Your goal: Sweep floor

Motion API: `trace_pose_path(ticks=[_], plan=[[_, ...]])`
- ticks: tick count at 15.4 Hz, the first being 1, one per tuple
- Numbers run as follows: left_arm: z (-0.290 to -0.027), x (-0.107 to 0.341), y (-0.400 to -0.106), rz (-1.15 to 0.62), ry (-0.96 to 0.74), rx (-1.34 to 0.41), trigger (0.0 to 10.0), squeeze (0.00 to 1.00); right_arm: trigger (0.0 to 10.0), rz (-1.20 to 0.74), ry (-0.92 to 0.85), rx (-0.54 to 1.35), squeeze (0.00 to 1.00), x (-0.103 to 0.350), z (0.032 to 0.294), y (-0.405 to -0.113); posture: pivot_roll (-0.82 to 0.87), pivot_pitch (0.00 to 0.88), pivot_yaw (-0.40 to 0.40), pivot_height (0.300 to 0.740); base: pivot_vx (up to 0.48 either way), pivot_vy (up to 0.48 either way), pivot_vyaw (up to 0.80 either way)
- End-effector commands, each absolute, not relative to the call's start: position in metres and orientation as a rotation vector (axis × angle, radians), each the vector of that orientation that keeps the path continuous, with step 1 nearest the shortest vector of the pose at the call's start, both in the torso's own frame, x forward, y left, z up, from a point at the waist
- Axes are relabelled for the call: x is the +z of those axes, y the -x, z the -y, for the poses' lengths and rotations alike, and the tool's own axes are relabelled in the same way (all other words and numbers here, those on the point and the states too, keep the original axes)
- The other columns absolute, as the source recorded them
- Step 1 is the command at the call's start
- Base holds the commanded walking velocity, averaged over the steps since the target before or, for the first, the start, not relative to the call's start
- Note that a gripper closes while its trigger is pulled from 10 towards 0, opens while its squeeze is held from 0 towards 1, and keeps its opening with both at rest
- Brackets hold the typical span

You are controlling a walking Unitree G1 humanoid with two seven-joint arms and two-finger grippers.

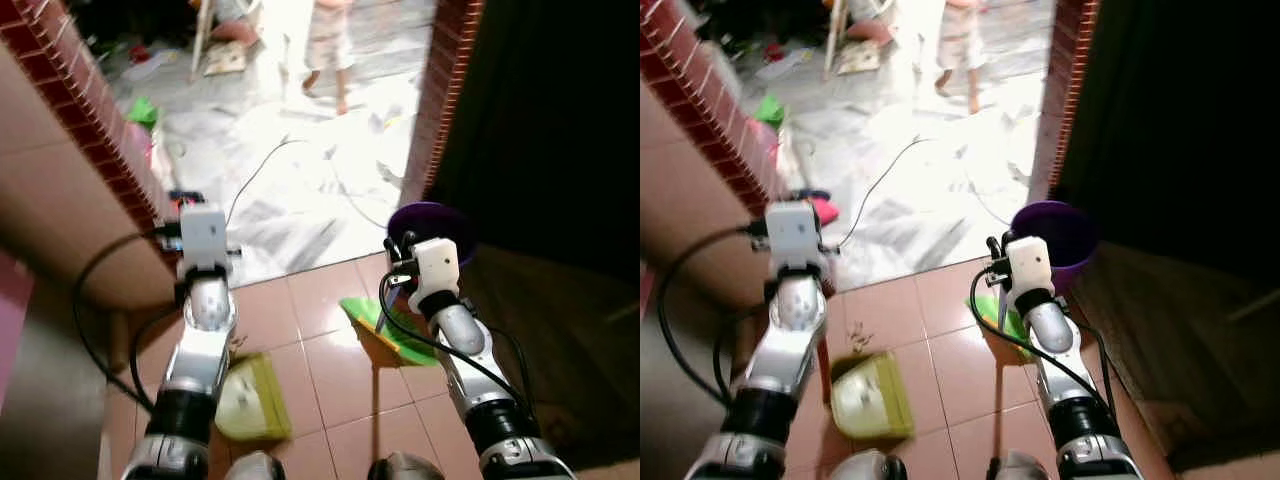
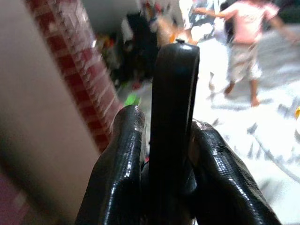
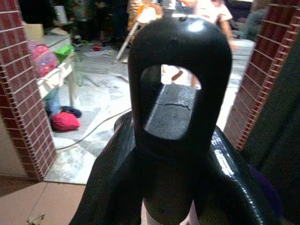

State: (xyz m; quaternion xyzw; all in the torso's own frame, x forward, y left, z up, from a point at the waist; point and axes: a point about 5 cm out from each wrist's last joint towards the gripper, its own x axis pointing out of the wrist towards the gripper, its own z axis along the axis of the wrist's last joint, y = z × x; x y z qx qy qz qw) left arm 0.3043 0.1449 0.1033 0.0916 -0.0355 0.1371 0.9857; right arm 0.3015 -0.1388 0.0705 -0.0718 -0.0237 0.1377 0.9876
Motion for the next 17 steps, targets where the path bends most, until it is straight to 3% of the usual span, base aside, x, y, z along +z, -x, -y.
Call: trace_pose_path(ticks=[1, 10, 17], plan=[[-0.151, 0.105, -0.303, 0.086, -0.214, 0.297, 10.0, 0.00, 10.0, 0.006, 0.105, 0.288, 0.00, 0.062, 0.132, -0.297, -0.11, 0.000, 0.097, 0.740, 0.000, 0.000, 0.80], [-0.162, 0.106, -0.300, 0.094, -0.275, 0.345, 10.0, 0.00, 10.0, 0.034, 0.119, 0.298, 0.00, 0.067, 0.133, -0.295, -0.11, 0.000, 0.082, 0.740, 0.000, 0.000, 0.72], [-0.163, 0.121, -0.310, 0.119, -0.272, 0.401, 10.0, 0.00, 10.0, 0.041, 0.109, 0.289, 0.00, 0.072, 0.135, -0.296, -0.12, 0.000, 0.082, 0.740, 0.000, 0.000, 0.00]])
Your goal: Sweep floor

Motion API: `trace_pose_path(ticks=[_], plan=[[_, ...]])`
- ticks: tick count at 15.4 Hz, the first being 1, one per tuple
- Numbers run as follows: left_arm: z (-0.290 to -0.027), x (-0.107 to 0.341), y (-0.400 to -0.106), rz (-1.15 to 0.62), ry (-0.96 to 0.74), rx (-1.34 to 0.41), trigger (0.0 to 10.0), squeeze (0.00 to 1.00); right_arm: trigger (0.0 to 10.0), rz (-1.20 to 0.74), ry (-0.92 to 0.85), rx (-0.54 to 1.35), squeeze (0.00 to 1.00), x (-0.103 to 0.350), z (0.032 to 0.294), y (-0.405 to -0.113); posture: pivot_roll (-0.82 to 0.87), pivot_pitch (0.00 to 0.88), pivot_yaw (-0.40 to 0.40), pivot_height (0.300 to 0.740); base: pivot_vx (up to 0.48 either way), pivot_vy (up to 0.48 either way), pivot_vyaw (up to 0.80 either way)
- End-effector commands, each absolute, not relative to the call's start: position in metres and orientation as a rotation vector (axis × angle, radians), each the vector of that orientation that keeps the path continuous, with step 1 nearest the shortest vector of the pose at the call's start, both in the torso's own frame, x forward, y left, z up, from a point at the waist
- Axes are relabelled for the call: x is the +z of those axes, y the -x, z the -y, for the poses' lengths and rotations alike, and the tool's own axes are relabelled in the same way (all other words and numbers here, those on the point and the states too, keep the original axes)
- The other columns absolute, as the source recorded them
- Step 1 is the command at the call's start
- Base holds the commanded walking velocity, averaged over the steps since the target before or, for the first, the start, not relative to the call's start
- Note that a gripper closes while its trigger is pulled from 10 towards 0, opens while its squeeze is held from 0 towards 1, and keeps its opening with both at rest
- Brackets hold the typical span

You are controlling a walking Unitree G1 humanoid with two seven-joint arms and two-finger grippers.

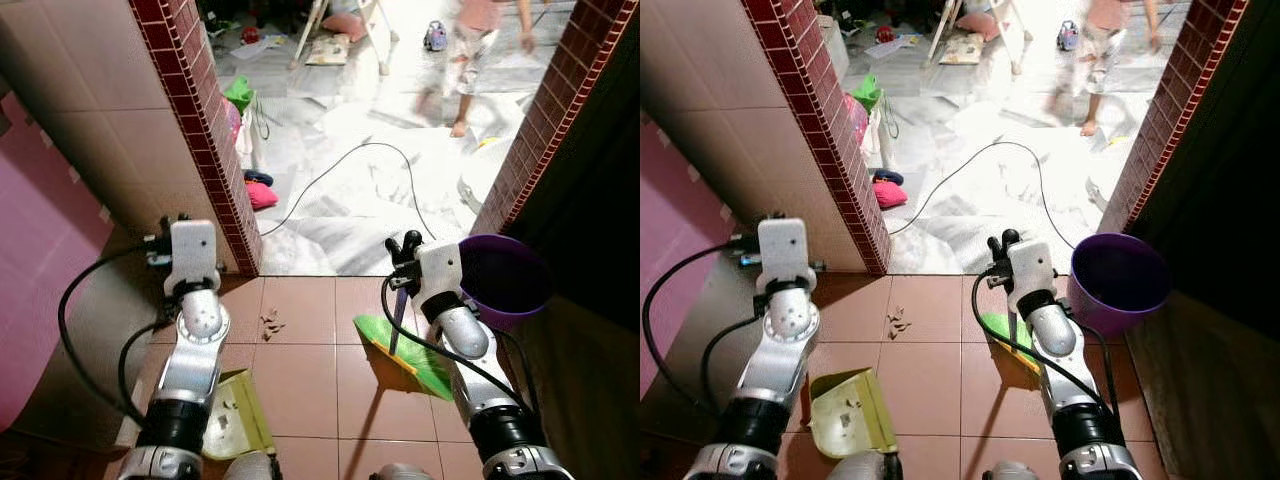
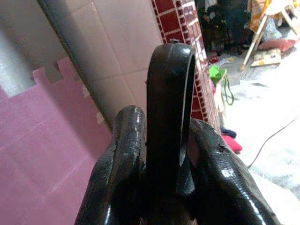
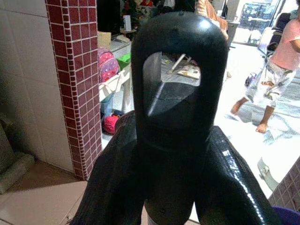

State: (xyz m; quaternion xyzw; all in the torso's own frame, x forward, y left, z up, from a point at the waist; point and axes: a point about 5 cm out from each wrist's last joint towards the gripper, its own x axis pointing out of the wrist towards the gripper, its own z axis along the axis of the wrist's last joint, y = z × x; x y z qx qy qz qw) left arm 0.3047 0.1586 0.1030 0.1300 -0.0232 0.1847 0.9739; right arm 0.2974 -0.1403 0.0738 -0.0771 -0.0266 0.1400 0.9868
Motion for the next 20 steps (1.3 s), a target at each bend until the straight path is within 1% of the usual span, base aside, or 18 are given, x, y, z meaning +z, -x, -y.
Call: trace_pose_path(ticks=[1, 5, 10, 14, 16, 20], plan=[[-0.162, 0.123, -0.311, 0.124, -0.270, 0.404, 10.0, 0.00, 10.0, 0.044, 0.113, 0.290, 0.00, 0.073, 0.135, -0.296, -0.12, 0.000, 0.084, 0.740, 0.000, 0.000, 0.00], [-0.164, 0.128, -0.316, 0.124, -0.242, 0.419, 10.0, 0.00, 10.0, 0.035, 0.118, 0.293, 0.00, 0.070, 0.136, -0.292, -0.13, 0.000, 0.089, 0.740, 0.000, 0.000, 0.60], [-0.166, 0.127, -0.319, 0.119, -0.248, 0.406, 10.0, 0.00, 10.0, 0.033, 0.114, 0.293, 0.00, 0.071, 0.136, -0.295, -0.12, 0.000, 0.090, 0.740, 0.292, 0.000, 0.00], [-0.165, 0.125, -0.322, 0.110, -0.242, 0.403, 10.0, 0.00, 10.0, 0.031, 0.116, 0.295, 0.00, 0.072, 0.136, -0.295, -0.12, 0.000, 0.086, 0.740, 0.362, 0.000, 0.00], [-0.163, 0.116, -0.324, 0.090, -0.259, 0.398, 10.0, 0.00, 10.0, 0.028, 0.118, 0.299, 0.00, 0.071, 0.135, -0.294, -0.12, 0.000, 0.087, 0.740, 0.383, 0.000, 0.00], [-0.163, 0.116, -0.325, 0.084, -0.251, 0.402, 10.0, 0.00, 10.0, 0.020, 0.113, 0.290, 0.00, 0.069, 0.139, -0.292, -0.14, 0.000, 0.089, 0.740, 0.386, 0.000, 0.00]])
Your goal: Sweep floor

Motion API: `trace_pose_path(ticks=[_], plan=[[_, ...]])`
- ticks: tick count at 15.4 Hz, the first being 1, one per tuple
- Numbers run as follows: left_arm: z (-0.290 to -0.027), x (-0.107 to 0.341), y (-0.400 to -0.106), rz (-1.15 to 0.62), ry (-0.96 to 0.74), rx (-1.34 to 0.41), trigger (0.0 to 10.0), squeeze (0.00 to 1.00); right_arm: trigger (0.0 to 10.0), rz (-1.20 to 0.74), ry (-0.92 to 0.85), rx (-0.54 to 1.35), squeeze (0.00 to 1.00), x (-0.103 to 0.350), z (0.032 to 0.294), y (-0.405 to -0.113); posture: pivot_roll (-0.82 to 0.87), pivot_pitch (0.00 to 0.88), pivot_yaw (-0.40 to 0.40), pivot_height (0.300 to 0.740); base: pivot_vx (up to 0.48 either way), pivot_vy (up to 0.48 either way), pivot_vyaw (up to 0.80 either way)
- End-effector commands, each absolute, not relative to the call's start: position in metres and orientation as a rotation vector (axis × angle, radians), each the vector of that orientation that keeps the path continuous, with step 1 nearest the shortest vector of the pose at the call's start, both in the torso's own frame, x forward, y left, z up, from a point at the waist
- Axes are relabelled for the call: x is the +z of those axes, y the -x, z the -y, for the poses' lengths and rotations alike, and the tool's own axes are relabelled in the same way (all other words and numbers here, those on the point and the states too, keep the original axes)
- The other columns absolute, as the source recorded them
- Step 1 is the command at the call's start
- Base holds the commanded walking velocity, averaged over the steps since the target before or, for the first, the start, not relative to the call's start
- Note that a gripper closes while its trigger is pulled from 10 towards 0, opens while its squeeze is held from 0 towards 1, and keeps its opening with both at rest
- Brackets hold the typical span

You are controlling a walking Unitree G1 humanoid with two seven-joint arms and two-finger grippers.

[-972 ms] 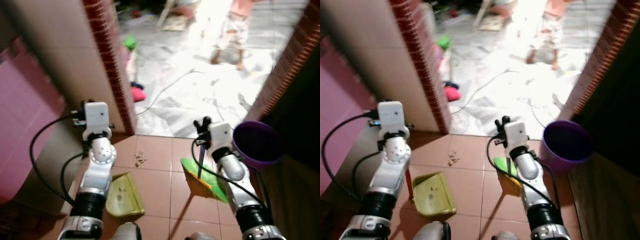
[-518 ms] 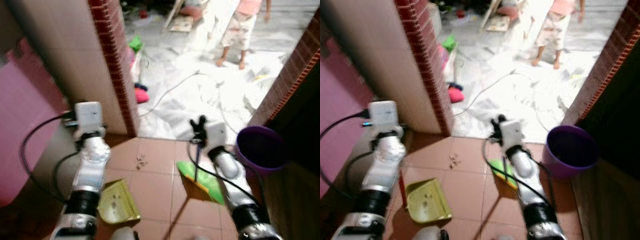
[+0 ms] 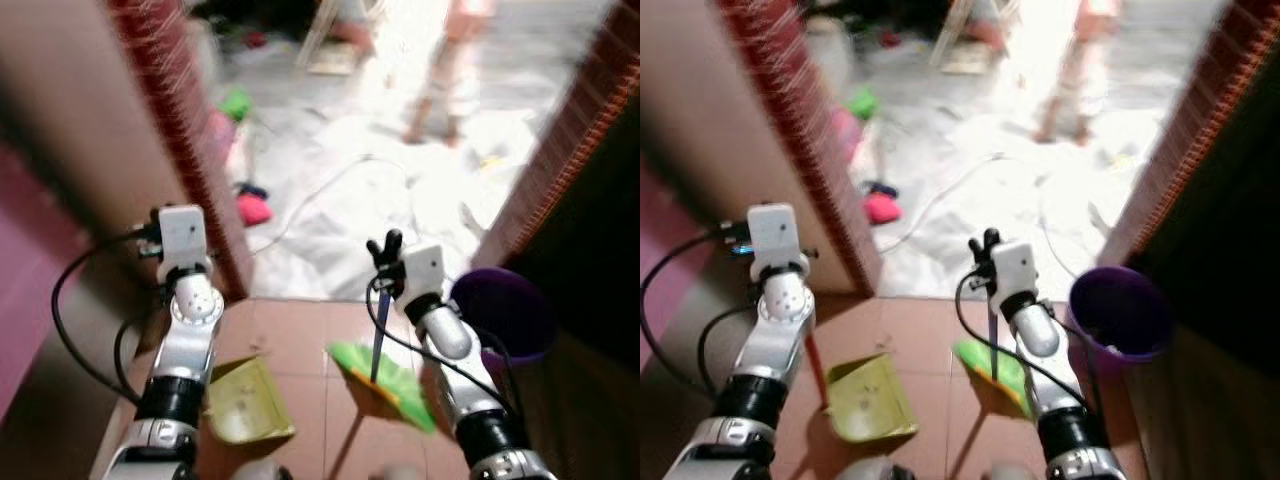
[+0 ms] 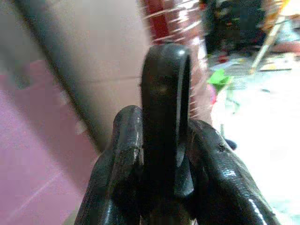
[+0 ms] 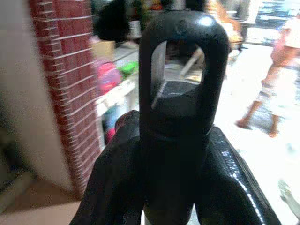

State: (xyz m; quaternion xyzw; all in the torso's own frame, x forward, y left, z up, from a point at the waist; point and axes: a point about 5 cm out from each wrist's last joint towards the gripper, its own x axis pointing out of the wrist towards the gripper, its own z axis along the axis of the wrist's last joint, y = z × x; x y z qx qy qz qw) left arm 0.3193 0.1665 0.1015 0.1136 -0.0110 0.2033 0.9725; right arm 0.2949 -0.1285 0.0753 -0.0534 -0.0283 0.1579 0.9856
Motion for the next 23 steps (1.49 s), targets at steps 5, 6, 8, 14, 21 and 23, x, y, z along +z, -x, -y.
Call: trace_pose_path(ticks=[5, 6, 8, 14, 21, 23], plan=[[-0.166, 0.121, -0.326, 0.098, -0.217, 0.429, 10.0, 0.00, 10.0, 0.005, 0.122, 0.295, 0.00, 0.067, 0.142, -0.291, -0.13, 0.000, 0.075, 0.740, 0.105, 0.413, 0.00], [-0.166, 0.121, -0.326, 0.101, -0.217, 0.430, 10.0, 0.00, 10.0, 0.004, 0.123, 0.296, 0.00, 0.067, 0.142, -0.292, -0.13, 0.000, 0.074, 0.740, 0.000, 0.424, 0.00], [-0.166, 0.123, -0.326, 0.106, -0.211, 0.431, 10.0, 0.00, 10.0, 0.003, 0.124, 0.298, 0.00, 0.067, 0.142, -0.292, -0.13, 0.000, 0.073, 0.740, 0.000, 0.424, 0.00], [-0.166, 0.138, -0.320, 0.187, -0.236, 0.418, 10.0, 0.00, 10.0, -0.017, 0.131, 0.315, 0.00, 0.063, 0.143, -0.290, -0.09, 0.000, 0.041, 0.740, 0.000, 0.322, 0.00], [-0.133, 0.106, -0.310, 0.057, -0.160, 0.150, 10.0, 0.33, 10.0, -0.007, 0.152, 0.370, 0.00, 0.072, 0.143, -0.296, -0.09, 0.000, -0.023, 0.740, 0.000, 0.000, 0.00], [-0.126, 0.102, -0.310, 0.065, -0.214, 0.146, 10.0, 0.00, 10.0, -0.008, 0.173, 0.371, 0.00, 0.073, 0.146, -0.298, -0.10, 0.000, -0.035, 0.740, 0.000, 0.000, 0.00]])
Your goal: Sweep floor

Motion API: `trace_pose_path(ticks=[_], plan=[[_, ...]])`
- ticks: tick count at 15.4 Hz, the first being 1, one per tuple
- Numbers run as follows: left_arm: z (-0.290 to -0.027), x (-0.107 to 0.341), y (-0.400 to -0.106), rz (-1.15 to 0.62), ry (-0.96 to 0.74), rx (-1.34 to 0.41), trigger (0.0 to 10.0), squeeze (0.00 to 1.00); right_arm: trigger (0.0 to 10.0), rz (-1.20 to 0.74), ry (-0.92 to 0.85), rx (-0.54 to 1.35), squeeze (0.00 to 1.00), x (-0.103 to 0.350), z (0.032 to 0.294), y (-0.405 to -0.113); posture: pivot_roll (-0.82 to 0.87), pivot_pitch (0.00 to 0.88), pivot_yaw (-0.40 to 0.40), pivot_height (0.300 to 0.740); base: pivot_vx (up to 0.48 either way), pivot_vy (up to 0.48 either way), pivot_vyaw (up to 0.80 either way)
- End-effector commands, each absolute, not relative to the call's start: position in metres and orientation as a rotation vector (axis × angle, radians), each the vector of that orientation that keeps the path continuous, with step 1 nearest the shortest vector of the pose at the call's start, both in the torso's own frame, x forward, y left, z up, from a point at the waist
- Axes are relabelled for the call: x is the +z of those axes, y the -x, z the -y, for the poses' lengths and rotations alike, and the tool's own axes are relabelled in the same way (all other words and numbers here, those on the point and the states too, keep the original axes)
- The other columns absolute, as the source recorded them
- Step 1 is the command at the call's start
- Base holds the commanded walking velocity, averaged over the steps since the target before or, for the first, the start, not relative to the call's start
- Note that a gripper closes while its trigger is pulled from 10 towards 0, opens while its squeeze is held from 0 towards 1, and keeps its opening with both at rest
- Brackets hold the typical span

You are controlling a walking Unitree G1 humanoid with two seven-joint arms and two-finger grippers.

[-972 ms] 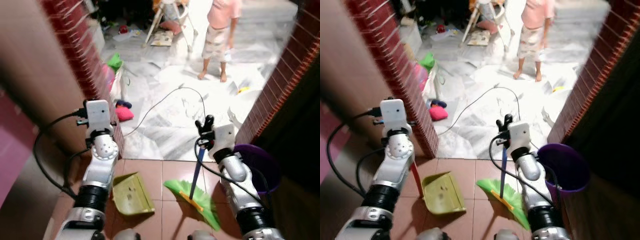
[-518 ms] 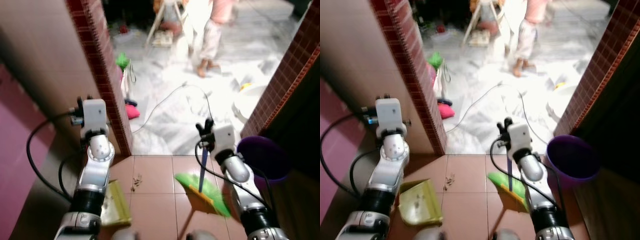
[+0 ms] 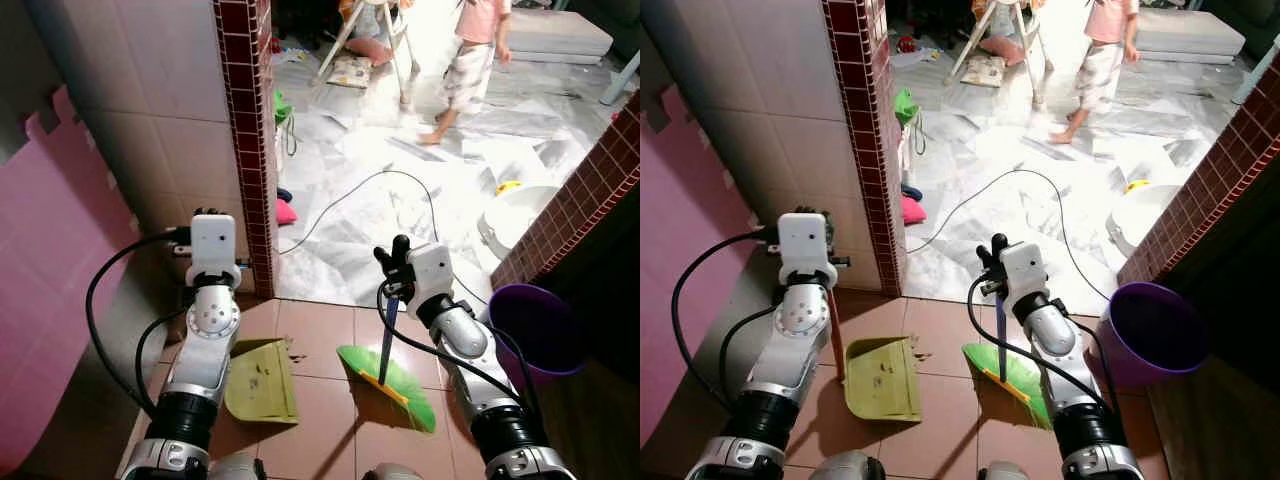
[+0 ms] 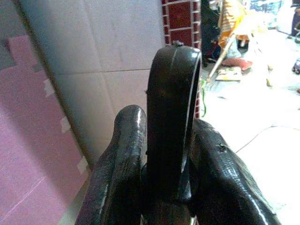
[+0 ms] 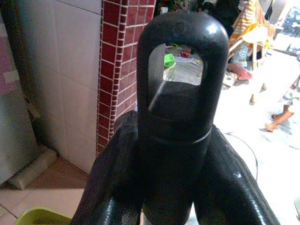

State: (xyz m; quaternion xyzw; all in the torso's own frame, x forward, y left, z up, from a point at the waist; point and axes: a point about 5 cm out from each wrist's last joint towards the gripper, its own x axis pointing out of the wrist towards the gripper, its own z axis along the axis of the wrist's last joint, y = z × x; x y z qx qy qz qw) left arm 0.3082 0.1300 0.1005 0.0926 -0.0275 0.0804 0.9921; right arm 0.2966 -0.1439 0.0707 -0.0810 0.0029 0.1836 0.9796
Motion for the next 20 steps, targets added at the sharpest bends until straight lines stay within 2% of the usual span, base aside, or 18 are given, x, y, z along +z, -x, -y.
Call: trace_pose_path(ticks=[1, 4, 7, 10, 14, 18, 20], plan=[[-0.121, 0.099, -0.309, 0.062, -0.215, 0.146, 10.0, 0.00, 10.0, 0.001, 0.176, 0.361, 0.00, 0.075, 0.146, -0.301, -0.10, 0.000, -0.035, 0.740, 0.000, 0.000, 0.00], [-0.110, 0.087, -0.303, 0.041, -0.191, 0.117, 10.0, 0.00, 10.0, 0.008, 0.177, 0.354, 0.00, 0.077, 0.146, -0.303, -0.11, 0.000, -0.042, 0.740, 0.000, 0.000, 0.00], [-0.103, 0.071, -0.292, 0.045, -0.249, 0.061, 10.0, 0.00, 10.0, 0.006, 0.182, 0.356, 0.00, 0.075, 0.147, -0.299, -0.12, 0.000, -0.041, 0.740, 0.000, 0.000, 0.00], [-0.120, 0.060, -0.286, 0.005, -0.247, 0.121, 10.0, 0.00, 10.0, 0.008, 0.180, 0.330, 0.00, 0.075, 0.151, -0.298, -0.13, 0.000, -0.024, 0.740, 0.000, 0.000, 0.00], [-0.121, 0.049, -0.288, -0.087, -0.262, 0.084, 10.0, 0.00, 10.0, 0.016, 0.149, 0.323, 0.00, 0.075, 0.146, -0.297, -0.10, 0.000, -0.037, 0.740, 0.000, 0.000, 0.00], [-0.119, 0.059, -0.287, -0.035, -0.245, 0.071, 10.0, 0.00, 10.0, 0.032, 0.128, 0.342, 0.00, 0.080, 0.133, -0.302, -0.05, 0.000, -0.049, 0.740, 0.000, 0.000, 0.00], [-0.110, 0.070, -0.285, 0.021, -0.269, 0.001, 10.0, 0.00, 10.0, 0.034, 0.126, 0.352, 0.00, 0.082, 0.131, -0.307, -0.03, 0.000, -0.069, 0.740, 0.000, 0.000, 0.00]])
